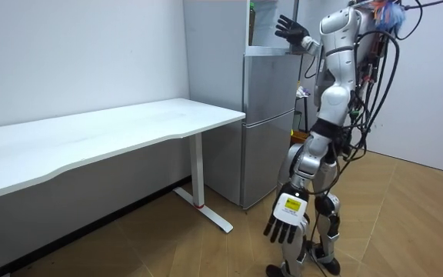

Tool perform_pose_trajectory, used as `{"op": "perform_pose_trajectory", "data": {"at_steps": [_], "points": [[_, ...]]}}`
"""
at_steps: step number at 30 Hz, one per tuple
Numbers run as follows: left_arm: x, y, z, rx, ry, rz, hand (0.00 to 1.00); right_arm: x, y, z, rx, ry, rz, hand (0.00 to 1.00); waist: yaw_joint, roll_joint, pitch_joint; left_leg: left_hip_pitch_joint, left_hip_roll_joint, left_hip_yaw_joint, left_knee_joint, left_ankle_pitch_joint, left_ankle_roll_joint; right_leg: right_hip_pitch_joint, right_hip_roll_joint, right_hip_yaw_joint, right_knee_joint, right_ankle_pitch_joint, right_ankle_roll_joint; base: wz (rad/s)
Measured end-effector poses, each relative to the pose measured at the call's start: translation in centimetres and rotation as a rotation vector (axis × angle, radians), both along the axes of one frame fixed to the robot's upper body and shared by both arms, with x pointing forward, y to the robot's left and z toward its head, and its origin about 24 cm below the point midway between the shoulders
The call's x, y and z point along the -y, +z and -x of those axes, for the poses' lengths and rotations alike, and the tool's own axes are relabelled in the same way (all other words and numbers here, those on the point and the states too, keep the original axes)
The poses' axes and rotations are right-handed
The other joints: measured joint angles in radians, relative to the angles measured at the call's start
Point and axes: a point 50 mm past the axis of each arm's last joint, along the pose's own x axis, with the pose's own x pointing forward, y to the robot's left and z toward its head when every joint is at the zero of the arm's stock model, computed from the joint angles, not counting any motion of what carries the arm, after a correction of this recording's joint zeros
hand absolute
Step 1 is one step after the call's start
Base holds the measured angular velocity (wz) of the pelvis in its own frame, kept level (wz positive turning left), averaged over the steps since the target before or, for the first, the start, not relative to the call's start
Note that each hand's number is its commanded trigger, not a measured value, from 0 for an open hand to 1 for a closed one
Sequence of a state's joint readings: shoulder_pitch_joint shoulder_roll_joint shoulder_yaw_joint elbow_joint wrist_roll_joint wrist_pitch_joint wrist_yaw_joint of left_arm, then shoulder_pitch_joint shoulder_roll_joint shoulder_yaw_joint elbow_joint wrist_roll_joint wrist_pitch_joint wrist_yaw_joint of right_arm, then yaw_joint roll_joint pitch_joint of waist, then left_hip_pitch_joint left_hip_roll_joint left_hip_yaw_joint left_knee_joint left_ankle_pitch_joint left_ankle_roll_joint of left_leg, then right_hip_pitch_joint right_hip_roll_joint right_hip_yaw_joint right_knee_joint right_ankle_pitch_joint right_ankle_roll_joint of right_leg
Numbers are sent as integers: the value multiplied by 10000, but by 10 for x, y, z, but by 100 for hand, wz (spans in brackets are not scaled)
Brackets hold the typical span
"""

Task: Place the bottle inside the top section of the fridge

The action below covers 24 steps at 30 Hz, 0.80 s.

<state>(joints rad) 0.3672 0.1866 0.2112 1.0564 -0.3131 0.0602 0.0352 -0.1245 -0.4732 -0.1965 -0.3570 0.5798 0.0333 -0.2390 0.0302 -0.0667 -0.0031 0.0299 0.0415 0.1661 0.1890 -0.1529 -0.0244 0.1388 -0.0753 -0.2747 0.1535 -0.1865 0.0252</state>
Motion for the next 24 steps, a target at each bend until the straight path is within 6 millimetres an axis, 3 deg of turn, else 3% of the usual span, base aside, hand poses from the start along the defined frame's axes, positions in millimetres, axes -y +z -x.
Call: {"op": "perform_pose_trajectory", "data": {"at_steps": [4, 9, 18, 21, 24], "points": [[6, -2, -2, 159, 20, 74, 0, -2, -9, 9, -186, 817, -1554, 0, -85, 206, 20, 0, 16, 123, -5, -6, -3, -74, 11, 246, 9, 0, 0, -11], [9, -3, 2, 133, 45, 73, 0, 5, -17, 19, 320, 800, -3383, 0, -208, 342, -12, 0, 42, 214, -10, -6, -3, -173, 12, 295, 83, 0, 0, -7], [16, -6, 1, 97, -82, 331, 0, 9, -40, 28, -50, 299, -4041, 0, -274, 319, 22, -15, 53, 405, -16, -6, 3, -319, 14, 532, 135, -1, 0, -6], [17, -7, -6, 315, -109, 360, 0, 10, -45, 30, -188, 181, -4229, 0, -280, 264, 72, -40, 53, 408, -12, -6, 2, -337, 15, 538, 106, -4, 5, 0], [17, -7, -13, 529, -160, 386, 0, 9, -51, 32, -254, 158, -4452, 0, -300, 283, 68, -101, 48, 415, -17, -7, 2, -363, 22, 547, -1, -4, 5, 0]]}}
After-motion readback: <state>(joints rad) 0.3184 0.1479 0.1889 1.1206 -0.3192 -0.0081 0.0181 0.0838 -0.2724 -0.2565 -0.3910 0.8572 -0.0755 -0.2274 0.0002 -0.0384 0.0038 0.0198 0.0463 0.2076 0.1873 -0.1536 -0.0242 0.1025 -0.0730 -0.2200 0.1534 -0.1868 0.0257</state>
